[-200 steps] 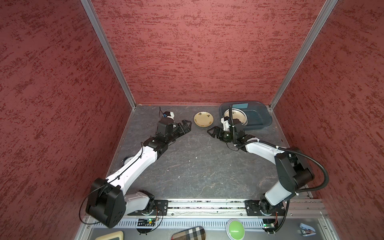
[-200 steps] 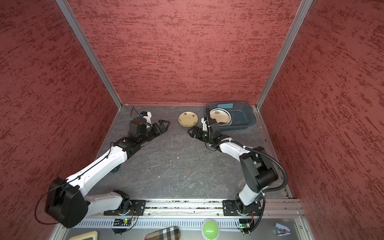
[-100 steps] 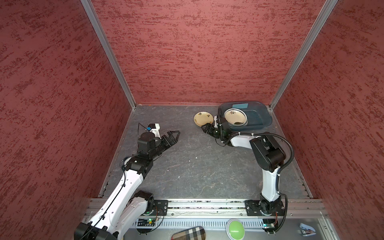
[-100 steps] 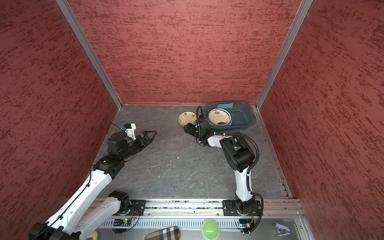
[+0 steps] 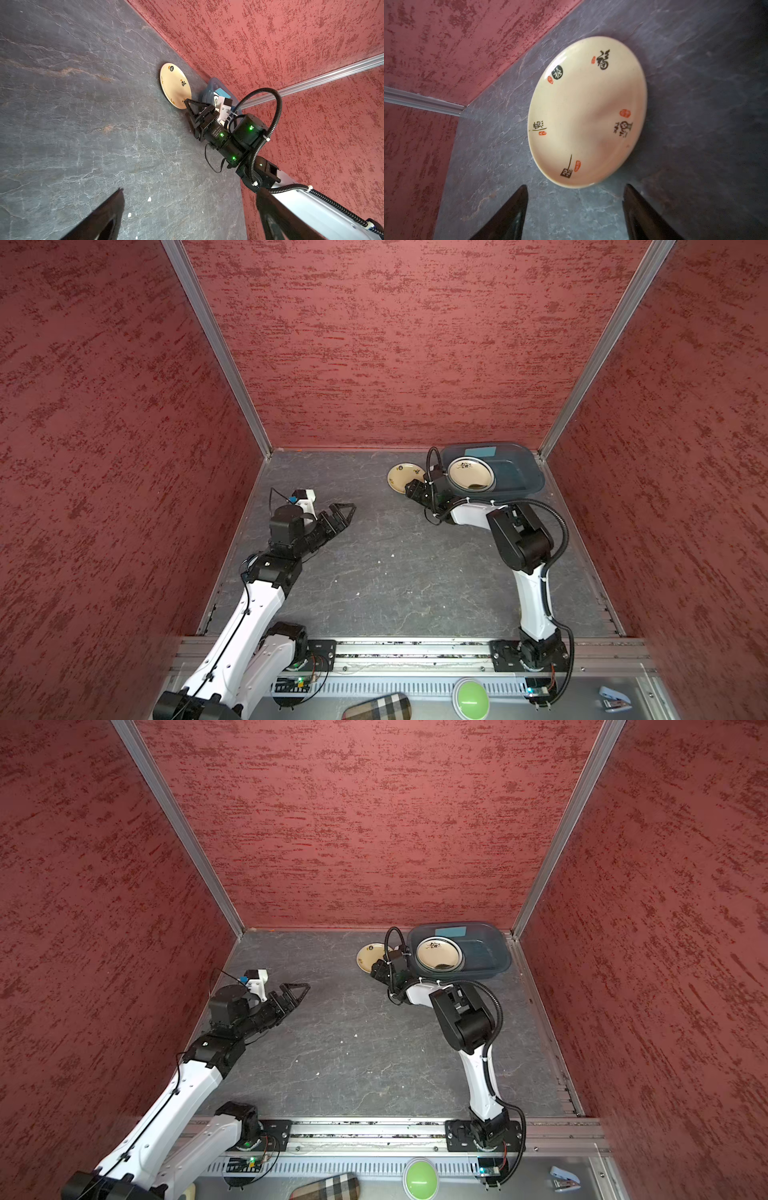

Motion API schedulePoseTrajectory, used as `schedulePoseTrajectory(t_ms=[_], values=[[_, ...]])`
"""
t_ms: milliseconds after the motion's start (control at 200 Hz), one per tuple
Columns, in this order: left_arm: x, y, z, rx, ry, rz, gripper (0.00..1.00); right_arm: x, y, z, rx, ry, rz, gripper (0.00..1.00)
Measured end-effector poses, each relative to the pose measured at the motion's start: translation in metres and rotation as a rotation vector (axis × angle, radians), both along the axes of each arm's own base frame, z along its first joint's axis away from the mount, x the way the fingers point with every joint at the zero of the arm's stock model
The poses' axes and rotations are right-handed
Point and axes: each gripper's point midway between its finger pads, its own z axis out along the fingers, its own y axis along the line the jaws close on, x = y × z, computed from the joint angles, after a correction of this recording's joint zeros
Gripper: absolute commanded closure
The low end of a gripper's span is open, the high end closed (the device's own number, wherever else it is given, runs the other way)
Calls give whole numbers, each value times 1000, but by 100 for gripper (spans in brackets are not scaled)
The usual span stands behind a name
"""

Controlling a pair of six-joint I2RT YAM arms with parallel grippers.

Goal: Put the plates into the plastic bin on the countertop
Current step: 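Grasp the cream calligraphy plate rim with right gripper and tilt it up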

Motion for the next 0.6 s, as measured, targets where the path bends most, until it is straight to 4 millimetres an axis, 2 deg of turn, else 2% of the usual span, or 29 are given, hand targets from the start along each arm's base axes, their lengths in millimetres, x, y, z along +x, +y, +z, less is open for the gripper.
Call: schedulePoseTrajectory(t_ms=[145,346,601], values=[[1,5,1,-10,2,5,1,12,1,-1,-21,9,-25,27],[0,10,-4,-16,20,12,1,20,-3,-19,-72,50,-58,29],[-4,16,-9,-22,42,22,1,30,-11,-21,-119,50,-113,32]])
